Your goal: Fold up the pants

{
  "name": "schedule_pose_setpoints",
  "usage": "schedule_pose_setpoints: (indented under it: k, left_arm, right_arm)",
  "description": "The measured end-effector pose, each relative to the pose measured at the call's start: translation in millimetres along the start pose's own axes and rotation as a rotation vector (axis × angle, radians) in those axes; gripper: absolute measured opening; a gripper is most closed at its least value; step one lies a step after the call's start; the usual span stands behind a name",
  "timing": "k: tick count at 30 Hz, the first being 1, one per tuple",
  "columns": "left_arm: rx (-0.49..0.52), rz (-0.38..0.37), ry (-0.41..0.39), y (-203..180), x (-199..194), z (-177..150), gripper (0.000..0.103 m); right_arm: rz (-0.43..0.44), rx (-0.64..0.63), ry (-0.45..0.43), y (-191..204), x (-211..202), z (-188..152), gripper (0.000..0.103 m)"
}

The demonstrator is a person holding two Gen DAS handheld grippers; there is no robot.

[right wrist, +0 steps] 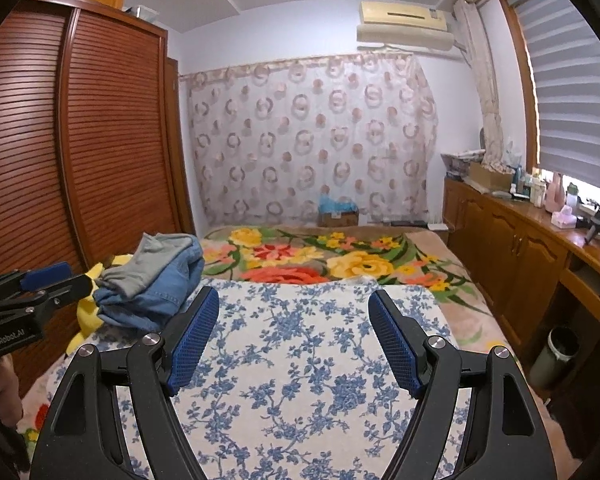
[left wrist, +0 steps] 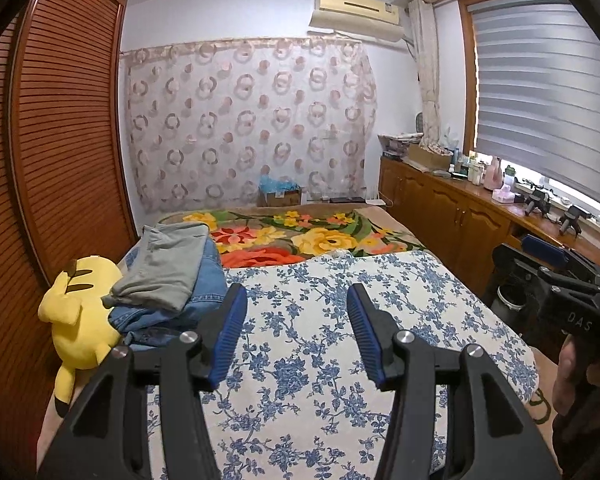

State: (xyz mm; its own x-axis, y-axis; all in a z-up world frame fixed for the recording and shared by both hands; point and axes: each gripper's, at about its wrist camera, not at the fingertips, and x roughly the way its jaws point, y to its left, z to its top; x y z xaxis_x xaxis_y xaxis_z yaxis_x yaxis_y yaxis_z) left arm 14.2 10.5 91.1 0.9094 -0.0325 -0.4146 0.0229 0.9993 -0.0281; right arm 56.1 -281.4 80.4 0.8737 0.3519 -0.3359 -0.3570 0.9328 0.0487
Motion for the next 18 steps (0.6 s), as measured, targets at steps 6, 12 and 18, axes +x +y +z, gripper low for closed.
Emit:
schedule_pose_setpoints:
  k: [6,12,18]
  left_arm:
    - [-0.006,0.007,-0.006,2.0,-2.1,-0.6,0.052]
    - [-0.005,0.007,-0.007,2.6,-2.1,-0.7,0.053]
    - [-0.005,0.006,-0.006,2.8,-2.0,-0.7,0.054]
  right_arm:
    - [-0.006,0.004,-0.002,-2.3,-2.0,-2.2,0.079]
    - [-0.013,-0.001,-0.008,-3.2,-3.3,-2.4,0.079]
    - [-0.015,0.002,-0.006,-5.2,-4.0,-2.5,0.079]
